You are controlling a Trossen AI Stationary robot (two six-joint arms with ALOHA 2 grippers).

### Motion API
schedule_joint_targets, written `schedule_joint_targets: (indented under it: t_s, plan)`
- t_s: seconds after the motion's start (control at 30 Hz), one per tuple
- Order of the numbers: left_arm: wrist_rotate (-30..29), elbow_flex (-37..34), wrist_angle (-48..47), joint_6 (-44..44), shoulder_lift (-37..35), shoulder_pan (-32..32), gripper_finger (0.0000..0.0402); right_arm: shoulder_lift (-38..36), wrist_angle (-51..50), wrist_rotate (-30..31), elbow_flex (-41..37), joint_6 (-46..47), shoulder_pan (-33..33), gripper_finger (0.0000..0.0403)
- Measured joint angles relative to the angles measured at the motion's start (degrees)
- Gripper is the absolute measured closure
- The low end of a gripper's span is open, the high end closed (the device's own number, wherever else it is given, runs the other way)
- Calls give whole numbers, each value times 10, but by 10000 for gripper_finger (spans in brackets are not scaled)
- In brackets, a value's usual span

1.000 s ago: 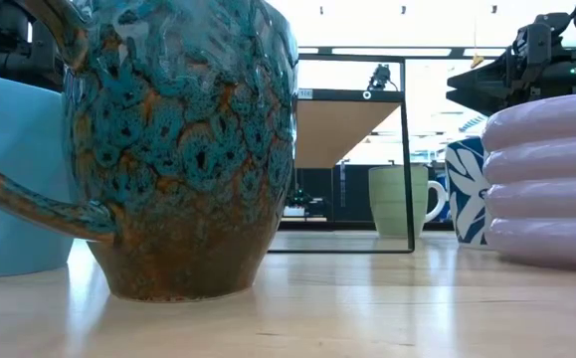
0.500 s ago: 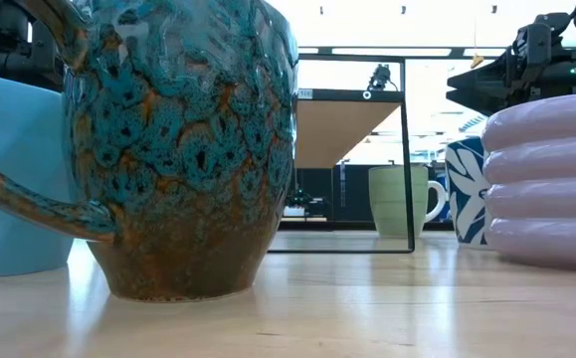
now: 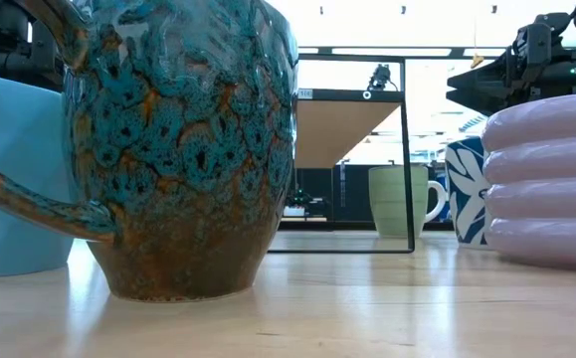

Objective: Place coffee mugs

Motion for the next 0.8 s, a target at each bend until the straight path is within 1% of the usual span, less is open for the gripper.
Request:
schedule_joint_targets:
  t_s: [0.33,0.5,0.63,0.73,0.8]
  plan:
    - [0,0,1,-3,0,0,260,0,0,0,0,0,0,222]
    - [0,0,5,-75,0,0,260,0,0,0,0,0,0,222]
    - [0,0,36,-127,0,0,260,0,18,0,0,1,0,222]
    - [0,0,67,-132,0,0,260,0,40,0,0,0,0,222]
    - [0,0,78,-133,0,0,260,0,61,0,0,-18,0,222]
